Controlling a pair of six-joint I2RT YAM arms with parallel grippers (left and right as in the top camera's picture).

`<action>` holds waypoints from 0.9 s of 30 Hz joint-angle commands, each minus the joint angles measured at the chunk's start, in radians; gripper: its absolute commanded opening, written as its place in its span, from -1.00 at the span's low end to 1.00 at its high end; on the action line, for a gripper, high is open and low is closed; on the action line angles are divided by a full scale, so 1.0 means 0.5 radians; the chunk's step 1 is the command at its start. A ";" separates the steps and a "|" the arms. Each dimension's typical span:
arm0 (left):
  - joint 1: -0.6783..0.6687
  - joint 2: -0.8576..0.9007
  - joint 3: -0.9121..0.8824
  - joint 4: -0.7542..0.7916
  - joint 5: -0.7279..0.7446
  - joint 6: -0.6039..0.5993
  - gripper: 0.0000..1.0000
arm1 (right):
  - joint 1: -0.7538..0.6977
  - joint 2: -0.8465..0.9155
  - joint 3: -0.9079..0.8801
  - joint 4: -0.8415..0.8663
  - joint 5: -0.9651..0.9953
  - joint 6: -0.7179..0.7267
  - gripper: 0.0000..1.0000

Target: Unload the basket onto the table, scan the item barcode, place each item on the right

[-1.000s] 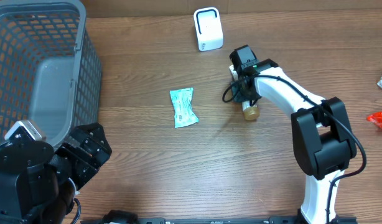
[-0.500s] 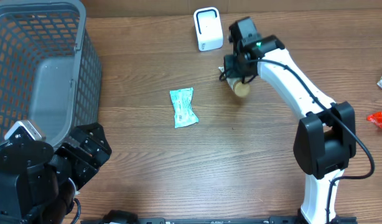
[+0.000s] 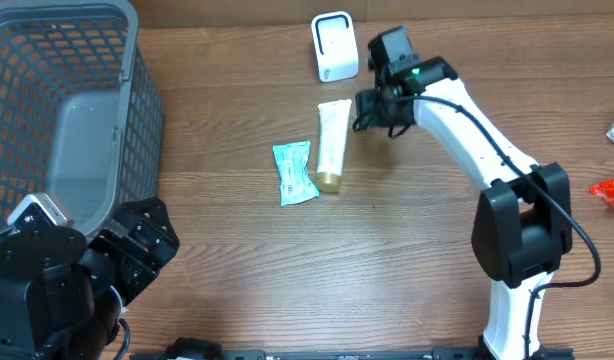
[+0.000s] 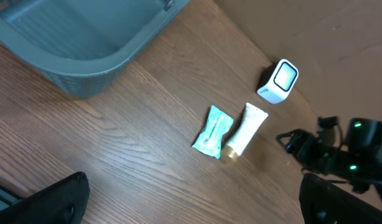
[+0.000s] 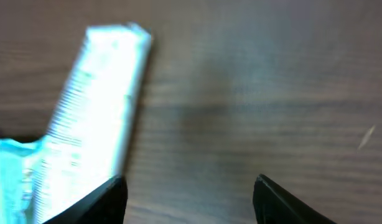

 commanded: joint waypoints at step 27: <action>0.016 0.003 0.010 0.002 0.001 0.030 0.99 | 0.373 0.031 -0.148 0.358 -0.114 0.329 -0.07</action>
